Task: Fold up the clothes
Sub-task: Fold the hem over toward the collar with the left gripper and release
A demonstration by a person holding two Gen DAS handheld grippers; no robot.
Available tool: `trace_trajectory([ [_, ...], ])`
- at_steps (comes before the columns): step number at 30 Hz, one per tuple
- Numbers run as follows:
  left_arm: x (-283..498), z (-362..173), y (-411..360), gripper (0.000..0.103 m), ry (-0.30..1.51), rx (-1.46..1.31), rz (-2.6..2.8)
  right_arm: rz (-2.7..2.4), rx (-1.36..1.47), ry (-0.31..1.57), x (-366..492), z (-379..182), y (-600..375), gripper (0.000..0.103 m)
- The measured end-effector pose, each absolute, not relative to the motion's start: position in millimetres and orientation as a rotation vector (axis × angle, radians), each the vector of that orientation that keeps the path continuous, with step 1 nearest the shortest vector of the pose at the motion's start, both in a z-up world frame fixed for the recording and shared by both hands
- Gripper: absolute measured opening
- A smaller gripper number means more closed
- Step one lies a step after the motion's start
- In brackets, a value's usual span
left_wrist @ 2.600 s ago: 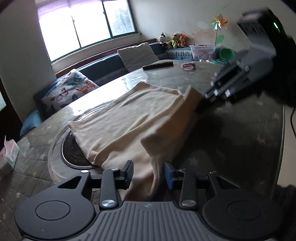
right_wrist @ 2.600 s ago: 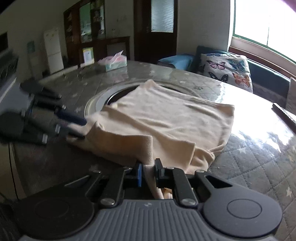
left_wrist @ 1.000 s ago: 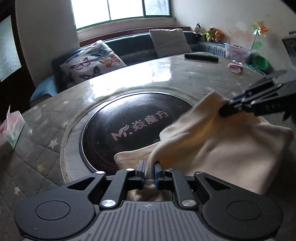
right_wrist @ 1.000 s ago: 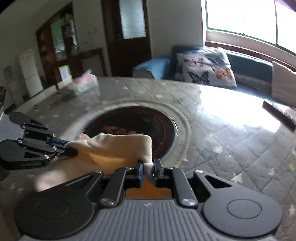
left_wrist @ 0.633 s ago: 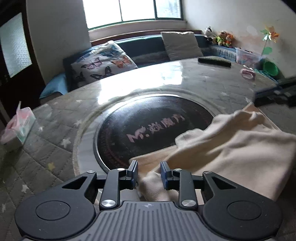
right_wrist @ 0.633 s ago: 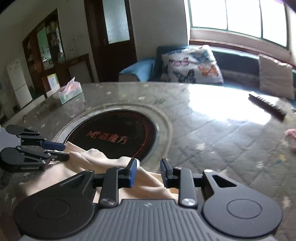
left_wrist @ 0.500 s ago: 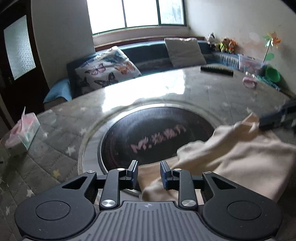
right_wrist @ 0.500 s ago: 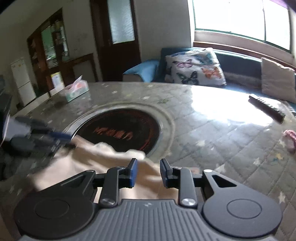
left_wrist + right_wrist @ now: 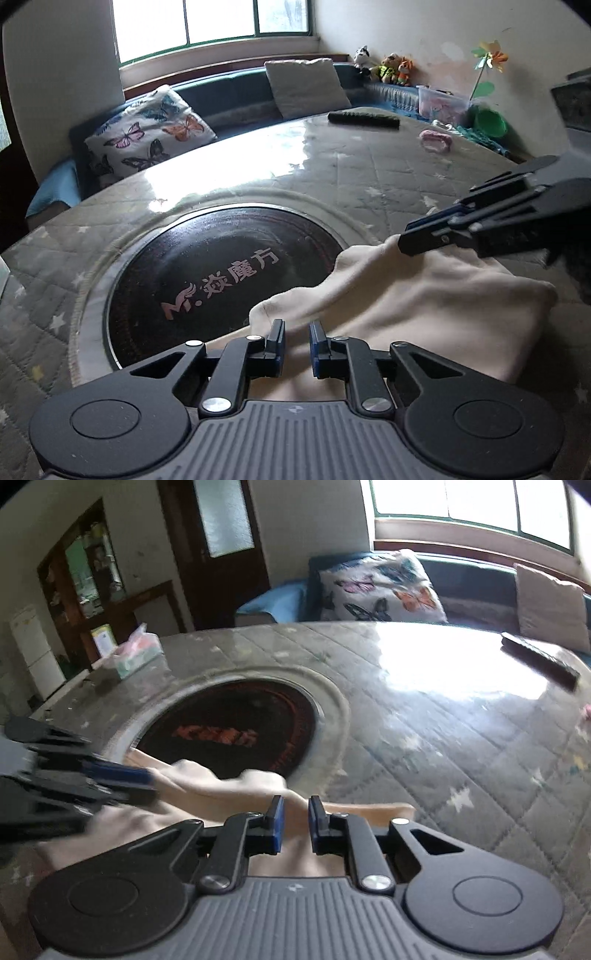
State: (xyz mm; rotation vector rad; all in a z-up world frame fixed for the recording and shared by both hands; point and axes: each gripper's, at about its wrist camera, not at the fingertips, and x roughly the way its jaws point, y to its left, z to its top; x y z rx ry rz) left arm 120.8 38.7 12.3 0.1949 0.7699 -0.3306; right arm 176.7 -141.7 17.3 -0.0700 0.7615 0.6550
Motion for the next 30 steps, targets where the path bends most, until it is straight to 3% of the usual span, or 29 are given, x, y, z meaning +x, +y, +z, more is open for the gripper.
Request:
trace_trajectory([
  [11,136,9,37,0.018,0.771,0.203,-0.306,0.635,-0.144,0.763,187,9,-115,0.013],
  [30,137,5,30,0.018,0.759,0.237,-0.273,0.908,-0.392,0.688,66,3,-84,0.017],
])
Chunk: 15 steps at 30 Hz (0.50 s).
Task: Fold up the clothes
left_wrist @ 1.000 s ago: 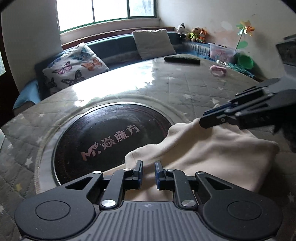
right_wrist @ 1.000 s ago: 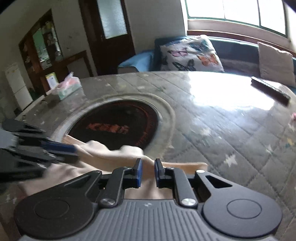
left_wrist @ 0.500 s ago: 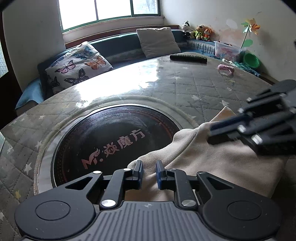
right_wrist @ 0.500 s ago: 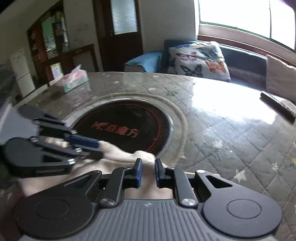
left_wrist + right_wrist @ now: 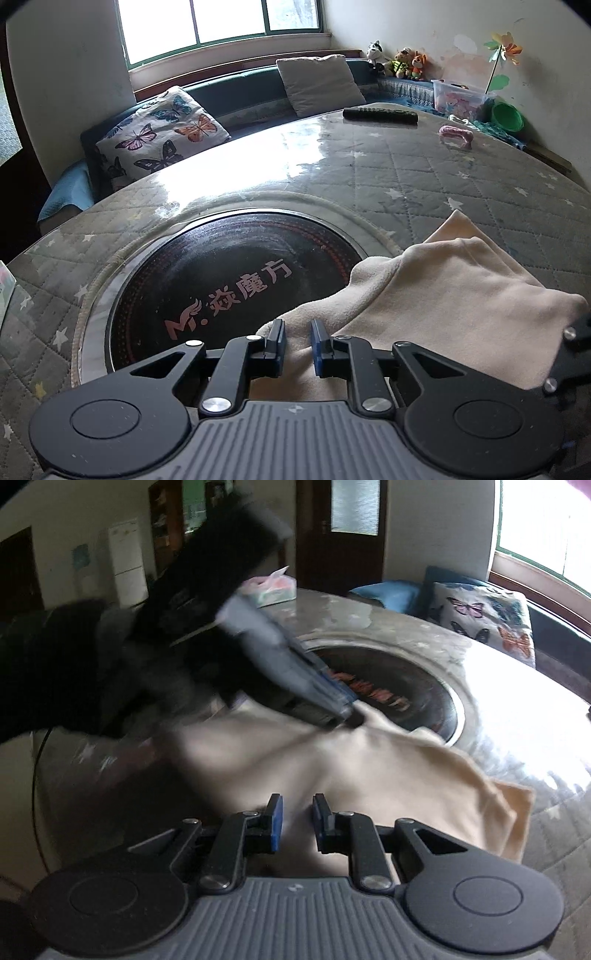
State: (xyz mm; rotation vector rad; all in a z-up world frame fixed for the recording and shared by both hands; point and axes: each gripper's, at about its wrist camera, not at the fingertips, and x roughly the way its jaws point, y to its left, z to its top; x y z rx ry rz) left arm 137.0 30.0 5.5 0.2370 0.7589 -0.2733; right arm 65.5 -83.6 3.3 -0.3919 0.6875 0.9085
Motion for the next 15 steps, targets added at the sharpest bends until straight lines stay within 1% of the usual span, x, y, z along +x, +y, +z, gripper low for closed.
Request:
trace_trajectory([
  [2,136,6,29,0.018,0.758,0.236,-0.266,0.890,-0.394,0.663,60,3,-83,0.017],
  [6,126,12,34,0.018,0.726,0.213,-0.259,0.882,-0.320,0.676,56,14,-97,0.017],
  [11,90,32,36,0.018,0.655,0.207,-0.269,0.792,-0.253,0.673,56,25,-132,0.017],
  [15,50,32,30,0.018,0.627,0.240,-0.303,0.712,-0.198,0.690,64,21,-154,0.017],
])
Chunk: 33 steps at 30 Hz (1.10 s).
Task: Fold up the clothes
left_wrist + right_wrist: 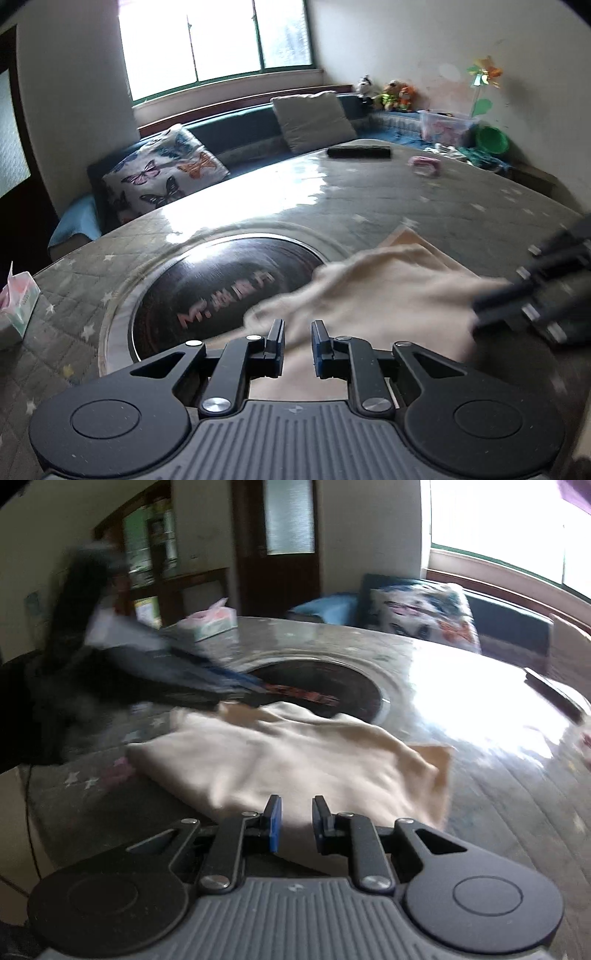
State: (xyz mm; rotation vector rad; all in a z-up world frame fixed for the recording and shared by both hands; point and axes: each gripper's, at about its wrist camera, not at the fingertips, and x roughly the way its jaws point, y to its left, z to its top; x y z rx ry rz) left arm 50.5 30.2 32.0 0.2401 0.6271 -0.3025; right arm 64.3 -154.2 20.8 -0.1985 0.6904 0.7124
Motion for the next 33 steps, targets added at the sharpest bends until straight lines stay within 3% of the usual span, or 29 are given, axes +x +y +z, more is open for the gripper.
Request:
trace_trajectory([
  [10,5,8,49,0.018,0.668,0.158,-0.248,0.675,-0.091,0.712,69,16,-176,0.017],
  [33,31,13,81,0.018,0.700,0.032,-0.195,0.558,-0.029,0.766,149,0,-169,0.017],
])
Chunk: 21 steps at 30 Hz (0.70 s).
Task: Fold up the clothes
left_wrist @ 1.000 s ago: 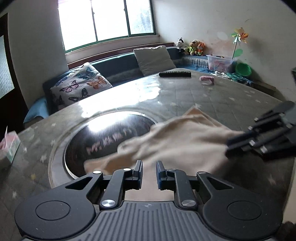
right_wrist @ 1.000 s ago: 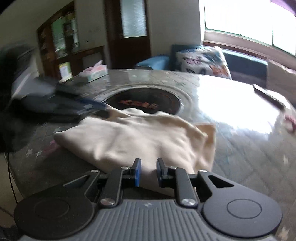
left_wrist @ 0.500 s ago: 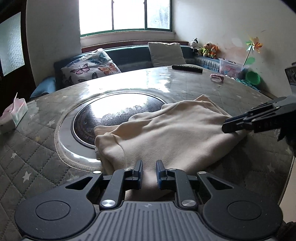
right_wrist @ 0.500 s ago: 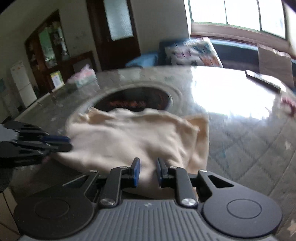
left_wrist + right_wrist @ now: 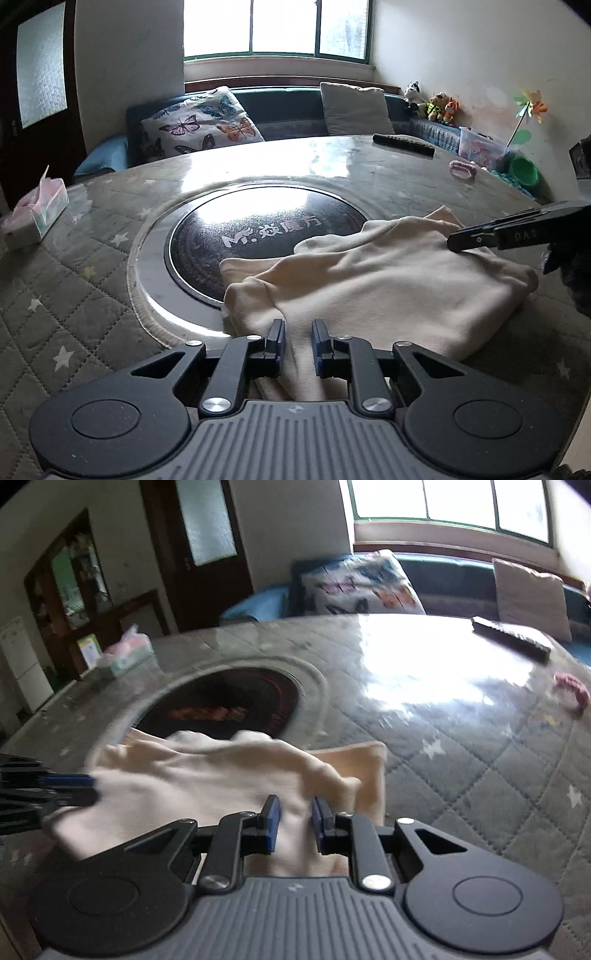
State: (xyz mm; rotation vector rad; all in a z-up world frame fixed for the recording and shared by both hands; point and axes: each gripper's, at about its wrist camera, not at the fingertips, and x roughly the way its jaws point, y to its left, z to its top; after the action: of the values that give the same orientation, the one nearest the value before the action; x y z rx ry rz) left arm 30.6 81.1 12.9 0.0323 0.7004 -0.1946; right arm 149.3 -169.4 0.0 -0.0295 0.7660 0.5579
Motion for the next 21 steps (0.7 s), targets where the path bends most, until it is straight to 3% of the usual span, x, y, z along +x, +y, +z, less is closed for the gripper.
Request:
trace_trajectory([
  [12,57,12,95,0.020,0.722,-0.050,-0.143,0.559,-0.025,0.771,176,-4,-143,0.017],
  [18,59,19,102,0.047,0.697,-0.086,-0.108,0.572,-0.068,0.720,161,11,-138,0.019],
  [21,58,22,105,0.050,0.687,-0.099,-0.093,0.607,-0.077,0.708,149,18,-133,0.020],
])
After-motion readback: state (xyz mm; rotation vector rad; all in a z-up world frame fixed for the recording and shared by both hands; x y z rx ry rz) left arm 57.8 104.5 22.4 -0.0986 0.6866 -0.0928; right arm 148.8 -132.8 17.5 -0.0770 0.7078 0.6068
